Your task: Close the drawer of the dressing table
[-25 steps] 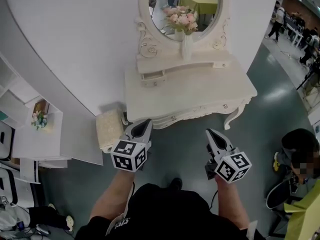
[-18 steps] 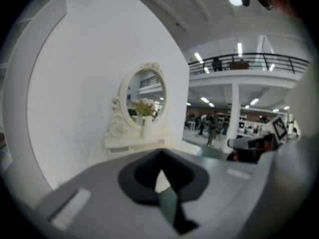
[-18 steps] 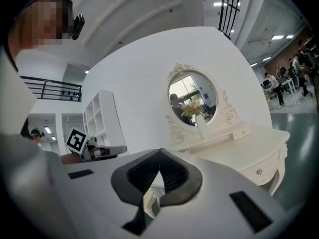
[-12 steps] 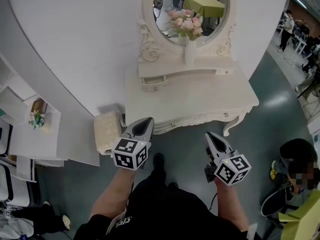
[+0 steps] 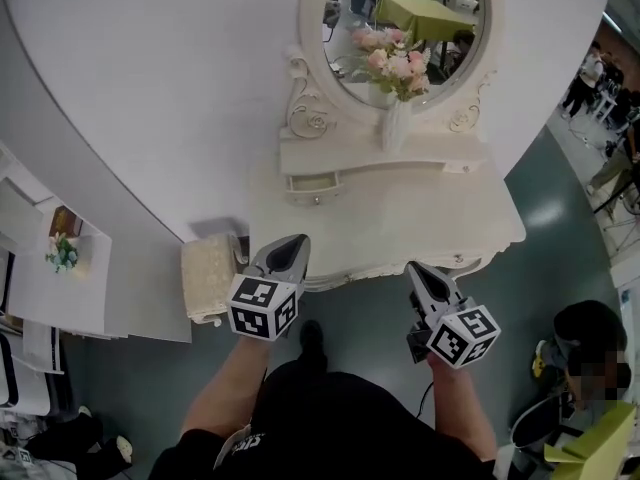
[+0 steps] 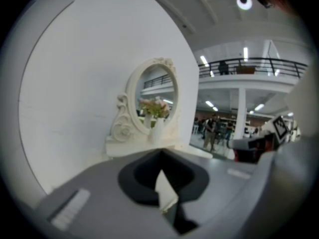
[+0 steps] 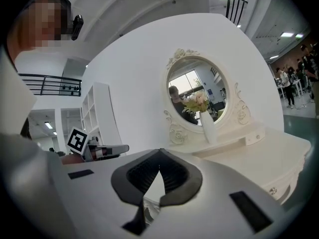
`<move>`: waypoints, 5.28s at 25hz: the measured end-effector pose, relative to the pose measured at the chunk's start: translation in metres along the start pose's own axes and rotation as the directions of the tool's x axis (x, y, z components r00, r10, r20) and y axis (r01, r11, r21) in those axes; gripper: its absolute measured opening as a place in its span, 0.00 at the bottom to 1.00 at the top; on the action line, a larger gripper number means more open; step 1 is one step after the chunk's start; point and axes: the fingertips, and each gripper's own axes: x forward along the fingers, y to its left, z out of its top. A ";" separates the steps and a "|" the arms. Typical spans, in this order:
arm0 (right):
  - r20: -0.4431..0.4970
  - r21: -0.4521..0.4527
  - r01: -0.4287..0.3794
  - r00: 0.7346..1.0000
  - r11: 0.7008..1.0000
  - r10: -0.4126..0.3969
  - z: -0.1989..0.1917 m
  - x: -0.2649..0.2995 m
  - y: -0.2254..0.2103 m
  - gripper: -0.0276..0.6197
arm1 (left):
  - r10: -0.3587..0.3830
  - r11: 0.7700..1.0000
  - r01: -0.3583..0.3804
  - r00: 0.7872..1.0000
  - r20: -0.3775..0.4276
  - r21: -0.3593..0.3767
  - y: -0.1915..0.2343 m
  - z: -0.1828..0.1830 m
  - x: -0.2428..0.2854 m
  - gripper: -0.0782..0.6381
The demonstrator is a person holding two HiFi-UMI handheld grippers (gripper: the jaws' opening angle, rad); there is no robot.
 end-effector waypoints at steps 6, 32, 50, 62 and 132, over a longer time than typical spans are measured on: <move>-0.020 -0.011 0.003 1.000 1.000 -0.004 0.017 0.068 -0.017 0.03 | 0.000 1.000 0.000 1.000 -0.008 -0.015 0.054 0.014 0.043 0.12; -0.213 -0.001 -0.095 0.973 0.995 0.093 0.006 0.230 -0.060 0.04 | 0.033 0.996 -0.043 0.993 -0.113 -0.083 0.143 0.005 0.146 0.12; -0.326 0.047 -0.153 0.932 0.987 0.160 -0.029 0.254 -0.073 0.04 | -0.007 0.991 -0.033 0.957 -0.292 -0.132 0.125 -0.083 0.195 0.24; -0.354 0.038 -0.115 0.927 0.993 0.121 -0.033 0.236 -0.080 0.04 | 0.021 0.978 -0.101 0.920 -0.391 -0.185 0.132 -0.148 0.221 0.31; -0.370 0.076 -0.031 0.927 0.997 0.057 -0.038 0.226 -0.120 0.04 | 0.074 0.984 -0.143 0.876 -0.476 -0.110 0.172 -0.157 0.283 0.24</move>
